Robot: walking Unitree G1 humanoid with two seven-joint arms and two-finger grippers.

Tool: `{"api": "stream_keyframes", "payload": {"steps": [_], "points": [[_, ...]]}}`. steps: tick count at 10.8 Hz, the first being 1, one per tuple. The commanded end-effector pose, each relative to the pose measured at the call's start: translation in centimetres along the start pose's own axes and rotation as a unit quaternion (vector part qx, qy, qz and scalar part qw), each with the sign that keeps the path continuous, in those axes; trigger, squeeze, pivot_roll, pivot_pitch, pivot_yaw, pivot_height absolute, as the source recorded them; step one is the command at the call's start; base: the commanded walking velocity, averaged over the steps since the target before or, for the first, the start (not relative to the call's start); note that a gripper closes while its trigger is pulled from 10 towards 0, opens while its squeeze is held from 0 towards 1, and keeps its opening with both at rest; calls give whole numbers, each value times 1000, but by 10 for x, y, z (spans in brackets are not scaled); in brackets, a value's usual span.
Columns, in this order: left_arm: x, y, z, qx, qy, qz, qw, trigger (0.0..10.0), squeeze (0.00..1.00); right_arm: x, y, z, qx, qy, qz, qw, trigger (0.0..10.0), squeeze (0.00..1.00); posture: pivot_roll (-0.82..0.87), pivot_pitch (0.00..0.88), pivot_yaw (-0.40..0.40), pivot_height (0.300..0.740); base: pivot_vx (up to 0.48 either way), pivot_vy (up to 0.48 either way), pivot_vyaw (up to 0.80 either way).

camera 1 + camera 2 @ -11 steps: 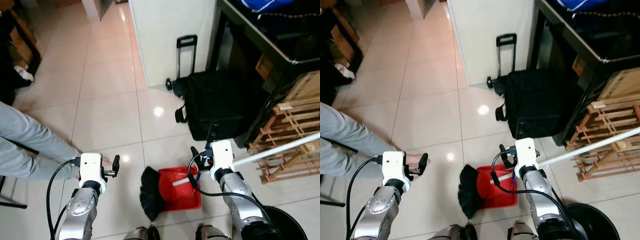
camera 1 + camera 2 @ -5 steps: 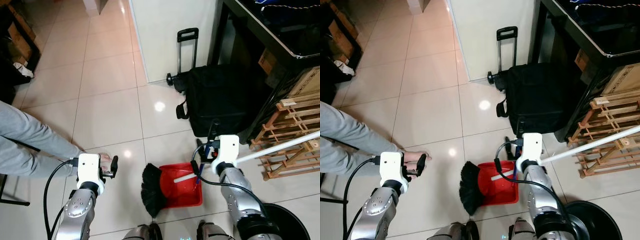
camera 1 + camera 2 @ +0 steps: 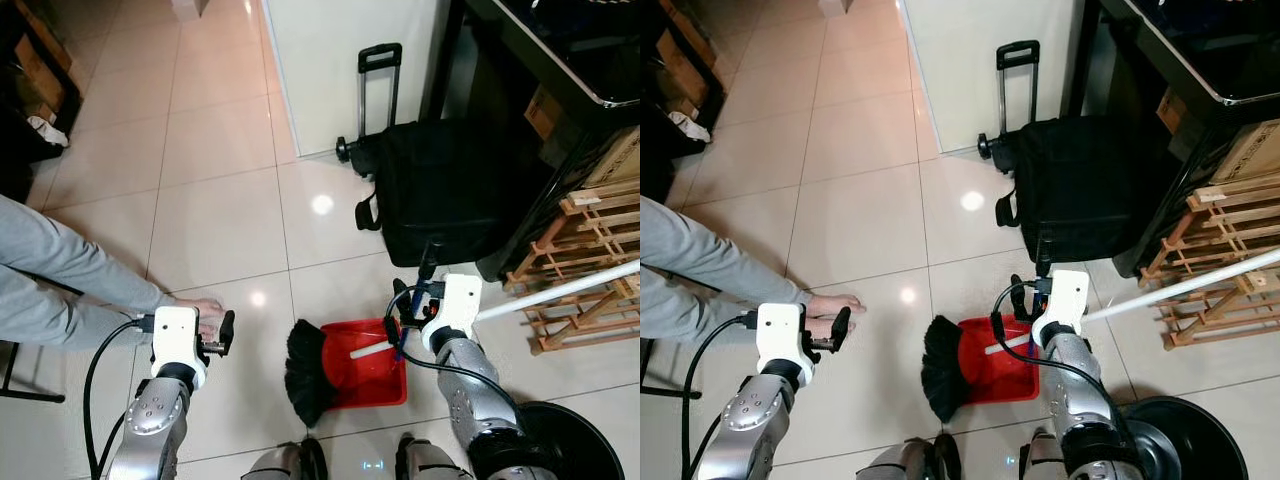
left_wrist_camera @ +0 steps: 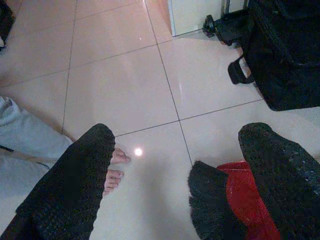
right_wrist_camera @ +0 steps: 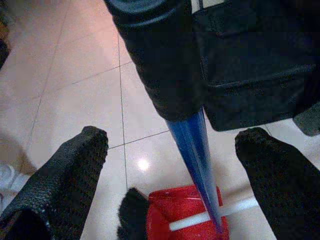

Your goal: Sweep floor

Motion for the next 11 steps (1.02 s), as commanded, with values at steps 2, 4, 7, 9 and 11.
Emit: {"api": "stream_keyframes", "payload": {"steps": [2,4,7,9,11], "points": [[9,-8,10,-5,9,15,1000,10000,0,-4,3,10,5,9,-14,1000,10000,0,-43,217,187,740,0,0,0],[10,-7,12,-7,9,16,1000,10000,0,-7,8,17,1,24,-23,999,10000,0,-32,221,191,740,0,0,0],[13,-6,15,-12,8,17,1000,10000,0,-12,15,17,-7,22,-36,999,10000,0,-20,225,200,740,0,0,0],[14,-6,14,-13,6,18,1000,10000,0,-14,18,19,-14,22,-43,999,10000,0,-11,227,207,740,0,0,0],[17,-6,16,-15,6,20,1000,10000,0,-20,26,25,-29,31,-58,997,10000,0,4,233,211,740,0,0,0]]}}
Point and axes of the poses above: a point about 5 cm out from each wrist's last joint towards the gripper, its own x axis pointing back from the gripper into the wrist, its own y axis along the axis of the wrist's last joint, z = x × y, the point moved 4 cm from there along -x, pointing out of the wrist towards the gripper, and after that the axes turned 8 degrees about -x, right-handed, at the moved point
